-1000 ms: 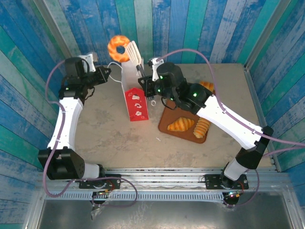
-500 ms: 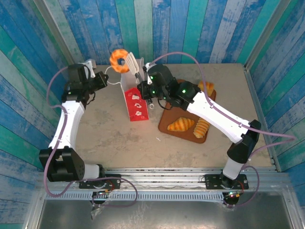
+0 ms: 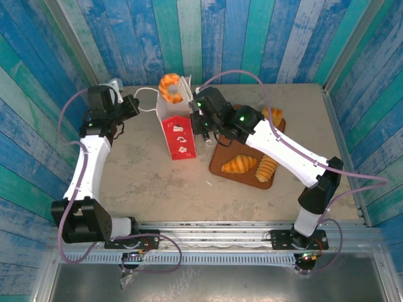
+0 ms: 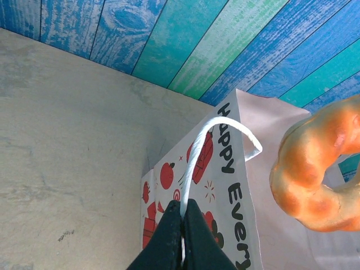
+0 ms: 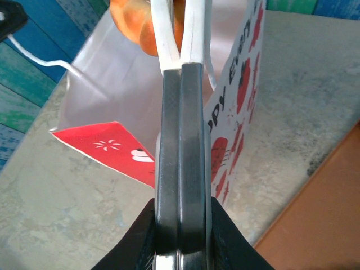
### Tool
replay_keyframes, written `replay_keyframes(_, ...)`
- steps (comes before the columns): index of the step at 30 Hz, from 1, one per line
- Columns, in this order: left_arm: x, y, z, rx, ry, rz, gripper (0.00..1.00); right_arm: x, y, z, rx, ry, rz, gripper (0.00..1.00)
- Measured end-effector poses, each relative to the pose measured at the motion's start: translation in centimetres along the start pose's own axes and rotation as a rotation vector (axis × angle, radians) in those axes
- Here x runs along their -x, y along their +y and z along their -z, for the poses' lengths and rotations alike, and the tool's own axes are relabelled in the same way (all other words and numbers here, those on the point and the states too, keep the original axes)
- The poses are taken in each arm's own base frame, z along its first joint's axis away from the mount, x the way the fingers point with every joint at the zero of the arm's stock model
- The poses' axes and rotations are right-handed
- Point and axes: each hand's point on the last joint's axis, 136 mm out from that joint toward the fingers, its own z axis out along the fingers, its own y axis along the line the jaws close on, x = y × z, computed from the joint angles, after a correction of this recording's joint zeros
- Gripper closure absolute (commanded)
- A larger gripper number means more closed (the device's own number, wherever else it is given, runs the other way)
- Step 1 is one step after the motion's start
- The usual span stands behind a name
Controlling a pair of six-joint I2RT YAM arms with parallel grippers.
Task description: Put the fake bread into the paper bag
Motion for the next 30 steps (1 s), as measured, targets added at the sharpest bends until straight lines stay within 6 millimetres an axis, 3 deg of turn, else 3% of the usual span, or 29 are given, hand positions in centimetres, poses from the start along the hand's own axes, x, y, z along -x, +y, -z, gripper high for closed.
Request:
replay_keyframes(9,0.8,-0.7,1.3,-0.009,-0.035,-0.012,1.00,-0.8,-2.0,0.2,-0.098,0.026,0.027,0.99)
replay_keyframes(23,0.7,-0.7,1.3,-0.009,-0.033,-0.012,1.00,-0.7,-2.4,-0.2,-0.141,0.052,0.087,1.00)
replay_keyframes(30,0.7,-0.7,1.3,-0.011,-0.032,-0.012,1.00,-0.9,-2.4,-0.5,-0.145,0.062,0.103,0.90)
